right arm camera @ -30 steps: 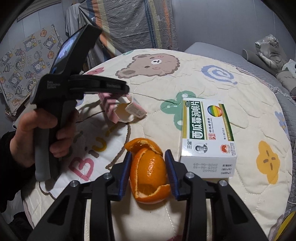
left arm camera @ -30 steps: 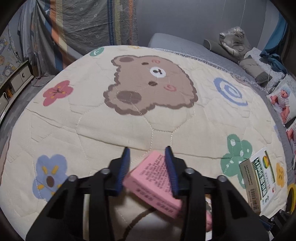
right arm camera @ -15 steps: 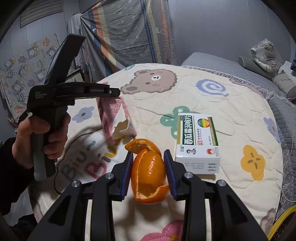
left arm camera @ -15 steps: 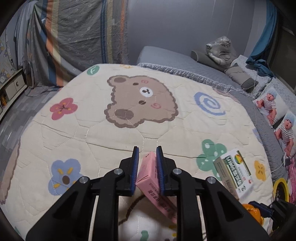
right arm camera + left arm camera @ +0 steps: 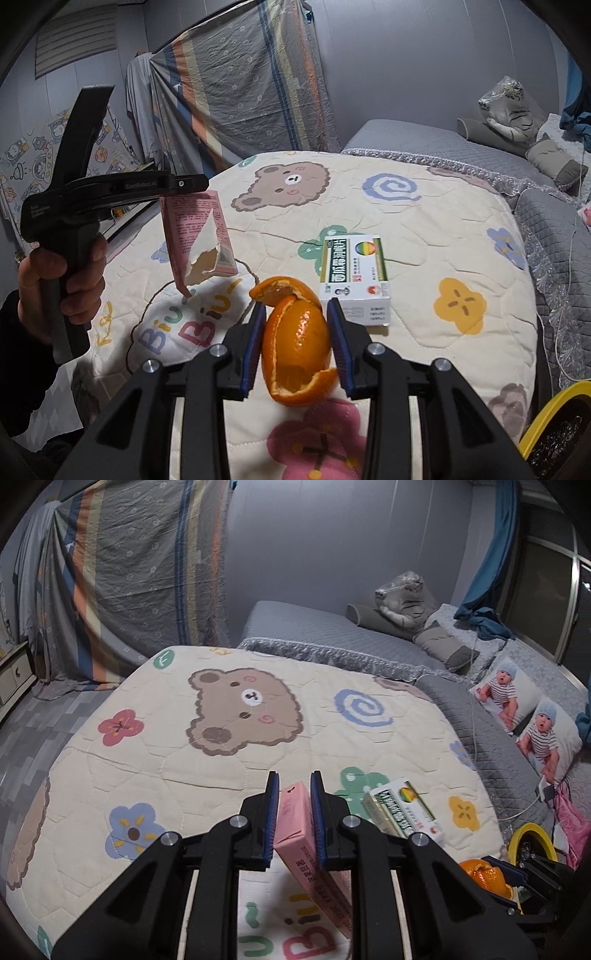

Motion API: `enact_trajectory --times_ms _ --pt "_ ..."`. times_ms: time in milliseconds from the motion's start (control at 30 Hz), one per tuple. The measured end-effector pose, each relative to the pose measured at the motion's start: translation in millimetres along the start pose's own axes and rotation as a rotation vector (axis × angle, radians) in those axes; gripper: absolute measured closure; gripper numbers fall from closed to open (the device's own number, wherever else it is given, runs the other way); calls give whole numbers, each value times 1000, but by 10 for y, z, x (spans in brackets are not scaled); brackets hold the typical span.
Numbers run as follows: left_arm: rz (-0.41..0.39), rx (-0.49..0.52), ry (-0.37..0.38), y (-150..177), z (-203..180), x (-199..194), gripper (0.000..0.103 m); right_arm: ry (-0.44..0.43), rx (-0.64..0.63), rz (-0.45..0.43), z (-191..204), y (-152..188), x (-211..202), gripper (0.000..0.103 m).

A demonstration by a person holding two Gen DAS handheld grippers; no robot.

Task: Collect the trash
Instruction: 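Carry the pink box and orange peel in both tools over the yellow bin, then open both tools to drop the pink box and orange peel into the bin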

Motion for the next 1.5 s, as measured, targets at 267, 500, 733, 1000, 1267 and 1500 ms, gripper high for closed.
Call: enact_trajectory --times_ms 267,500,733,1000,1267,1500 --pt "-2 48 100 2 -527 -107 87 74 45 -56 -310 15 -360 71" --pt "11 103 214 71 -1156 -134 87 193 115 -105 -801 115 -778 71" --pt "40 160 349 214 -1954 -123 87 336 209 -136 -1319 336 -1224 71" --pt "82 223 489 449 -2781 -142 87 489 313 -160 -1828 706 -1681 71" --pt "113 305 583 779 -3488 -135 87 616 391 -181 -2230 1076 -2029 71" --pt "129 368 637 1017 -3942 -77 87 677 429 -173 -2450 1362 -2155 71"
Point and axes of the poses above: each gripper's, at about its wrist camera, not at the fingertips, and x roughly the way its jaws point, z to its left, y to its underside, the point moved 3 cm from there along x, roughly the way its jaws point, and after that the axes turned 9 degrees about -z, right-handed, at the moved point
